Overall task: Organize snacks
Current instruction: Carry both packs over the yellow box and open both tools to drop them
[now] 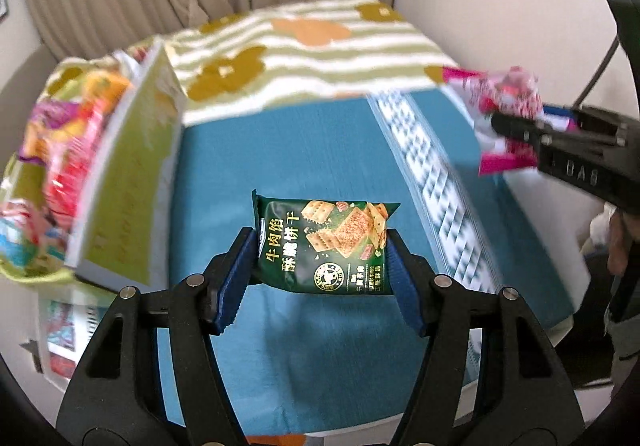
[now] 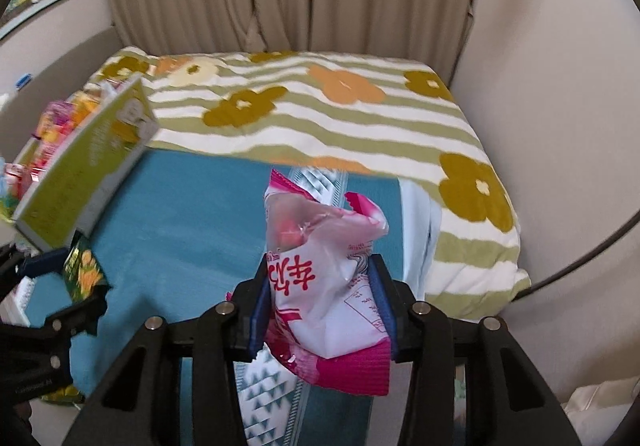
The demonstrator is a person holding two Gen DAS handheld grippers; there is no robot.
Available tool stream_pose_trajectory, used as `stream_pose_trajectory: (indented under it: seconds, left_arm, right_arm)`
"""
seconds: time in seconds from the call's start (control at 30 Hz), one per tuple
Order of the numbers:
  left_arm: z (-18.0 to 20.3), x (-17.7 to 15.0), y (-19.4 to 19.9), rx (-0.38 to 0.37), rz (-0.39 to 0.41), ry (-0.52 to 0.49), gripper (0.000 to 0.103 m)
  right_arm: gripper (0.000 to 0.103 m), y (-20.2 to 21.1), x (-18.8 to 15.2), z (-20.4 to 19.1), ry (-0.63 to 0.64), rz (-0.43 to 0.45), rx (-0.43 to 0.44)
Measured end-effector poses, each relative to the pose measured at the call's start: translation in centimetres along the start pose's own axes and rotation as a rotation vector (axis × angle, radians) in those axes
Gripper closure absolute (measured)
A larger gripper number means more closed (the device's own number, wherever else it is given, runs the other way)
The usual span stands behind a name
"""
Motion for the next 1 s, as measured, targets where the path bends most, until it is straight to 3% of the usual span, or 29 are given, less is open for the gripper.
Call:
stream_pose_trajectory:
  seconds: [0.3,0.57,0.8,1.0]
  left_arm:
    - [-4.1,2.3,7.0,0.052,0.125,0.099,0.043]
    - [-11.1,4.1,10.7,0.09,0.199,0.14,0.043]
    - [-19.7,5.4,11.3,0.111,0.187,0.17,0.043]
    - [-27.1,6.2,9.1,0.121,0.135,0.192,0.043]
  right_arm:
    - [0.062,6.1,3.8,-4.6,0.113,0.112,0.093]
    - [0.062,8.5,7.3,-10.7,0.169,0.177,0.173]
    - [0.062,8.5,10.6,-17.5,0.16,0.187,0.267]
    - [0.062,6.8,13.5,-23.3,0.157,0.161,0.332]
Point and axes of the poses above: each gripper's, at about its wrist camera, not at the fingertips, and y roughly against the way its jaws point, z to its right, x to its top, the point moved 2 cm from there along -y, roughly the way its jaws point, and after that the axes turned 11 degrees about -z, right-handed, at the moved point
